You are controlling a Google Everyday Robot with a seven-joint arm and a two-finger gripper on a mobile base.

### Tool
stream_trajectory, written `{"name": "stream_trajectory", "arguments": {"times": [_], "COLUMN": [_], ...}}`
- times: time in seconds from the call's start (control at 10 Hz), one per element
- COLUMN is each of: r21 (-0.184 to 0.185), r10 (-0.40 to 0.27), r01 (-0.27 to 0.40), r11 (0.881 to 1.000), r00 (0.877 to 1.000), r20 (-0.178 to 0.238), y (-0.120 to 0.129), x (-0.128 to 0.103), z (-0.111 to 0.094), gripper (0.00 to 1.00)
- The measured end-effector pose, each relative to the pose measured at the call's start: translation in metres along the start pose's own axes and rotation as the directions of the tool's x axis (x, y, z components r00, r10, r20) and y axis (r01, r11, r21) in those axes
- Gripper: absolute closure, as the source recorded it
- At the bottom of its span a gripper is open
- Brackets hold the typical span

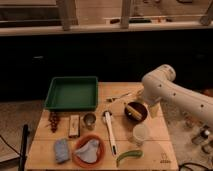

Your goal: Place fork in metal cup

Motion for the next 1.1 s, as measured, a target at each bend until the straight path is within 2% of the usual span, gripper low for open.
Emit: {"name": "stream_trajectory", "arguments": {"times": [0.2,0.6,0.9,1.1], "r21": [0.006,0.006,-0.002,-0.001], "r10": [-0.014,-0.064,-0.047,-0.027], "r01": [0.014,0.063,0.047,0.027], "r11": [1.000,0.998,0.999,1.000], "r00": [1.000,0.998,0.999,1.000], "r20": [0.011,0.010,0.000,0.009], "y": [-0.015,-0.057,-0.081,-0.111], "x": [-0.007,-0.045,-0.060,-0.084], "z": [-0.003,-0.011,-0.012,-0.010], "gripper": [0.20,0.20,0.20,0.20]}}
